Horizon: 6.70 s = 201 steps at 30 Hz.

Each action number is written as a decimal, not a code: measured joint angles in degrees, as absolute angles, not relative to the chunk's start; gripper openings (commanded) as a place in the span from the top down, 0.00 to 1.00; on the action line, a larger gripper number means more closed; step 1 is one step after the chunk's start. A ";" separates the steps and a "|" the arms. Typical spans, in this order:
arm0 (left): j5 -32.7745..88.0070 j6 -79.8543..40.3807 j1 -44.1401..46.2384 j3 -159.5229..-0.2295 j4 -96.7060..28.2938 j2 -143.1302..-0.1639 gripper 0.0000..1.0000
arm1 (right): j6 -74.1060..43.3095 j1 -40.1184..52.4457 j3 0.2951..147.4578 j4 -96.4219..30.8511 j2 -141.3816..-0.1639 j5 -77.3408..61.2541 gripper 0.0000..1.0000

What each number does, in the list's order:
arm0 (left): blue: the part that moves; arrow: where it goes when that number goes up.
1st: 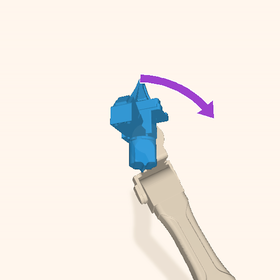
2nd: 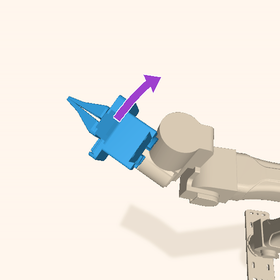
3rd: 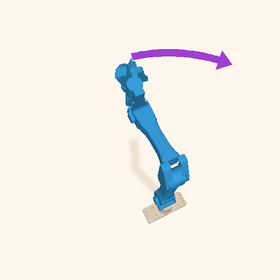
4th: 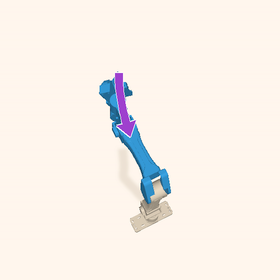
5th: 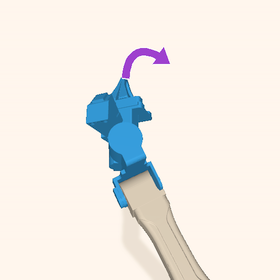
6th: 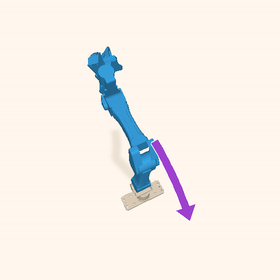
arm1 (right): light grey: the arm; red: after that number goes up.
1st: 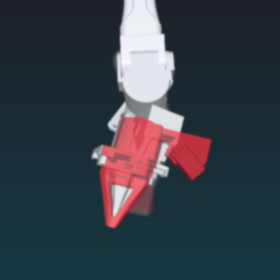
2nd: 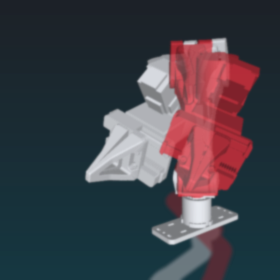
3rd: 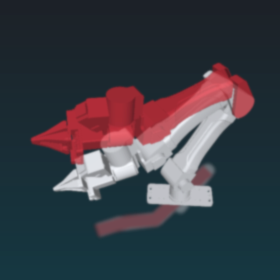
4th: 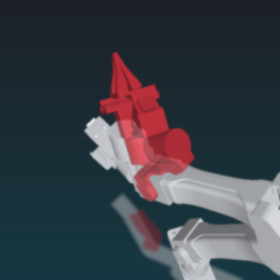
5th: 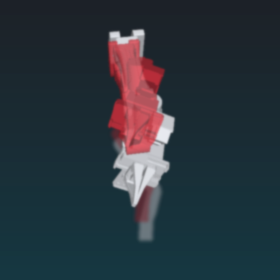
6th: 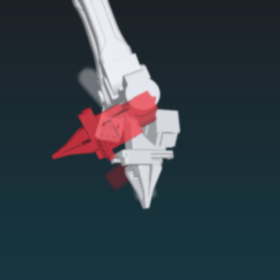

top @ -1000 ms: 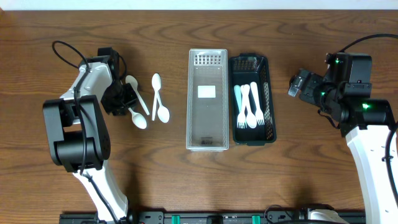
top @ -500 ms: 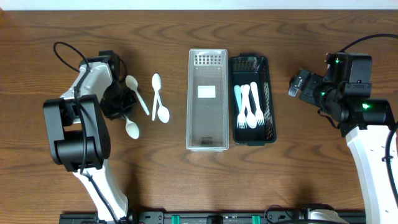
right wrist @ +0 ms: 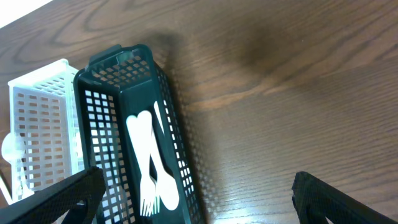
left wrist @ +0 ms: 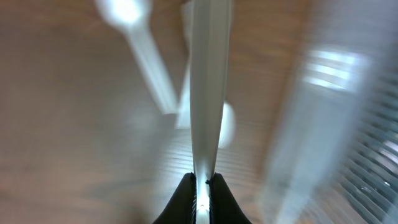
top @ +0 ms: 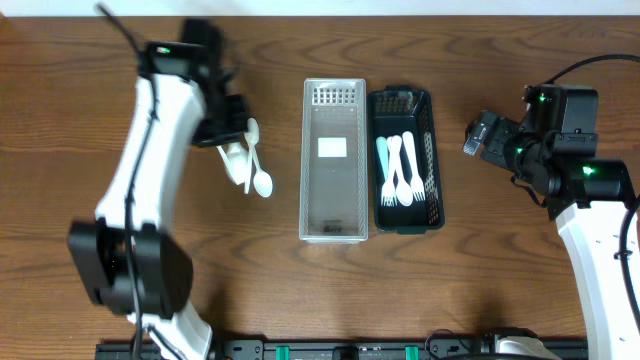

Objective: Pack container

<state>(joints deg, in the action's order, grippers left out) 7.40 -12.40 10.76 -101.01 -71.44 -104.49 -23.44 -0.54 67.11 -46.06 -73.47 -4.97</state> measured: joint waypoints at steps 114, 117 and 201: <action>1.28 -18.20 1.37 -97.73 -54.74 -126.15 0.38 | -23.44 -0.54 67.11 -46.06 -73.49 -4.95 0.01; 0.80 -18.39 1.39 -97.73 -55.09 -126.15 0.38 | -23.44 -0.54 67.11 -46.04 -73.49 -4.97 0.01; -9.19 -17.69 9.21 -92.62 -62.61 -105.95 0.06 | -23.44 -0.54 67.11 -46.06 -73.56 -4.95 0.01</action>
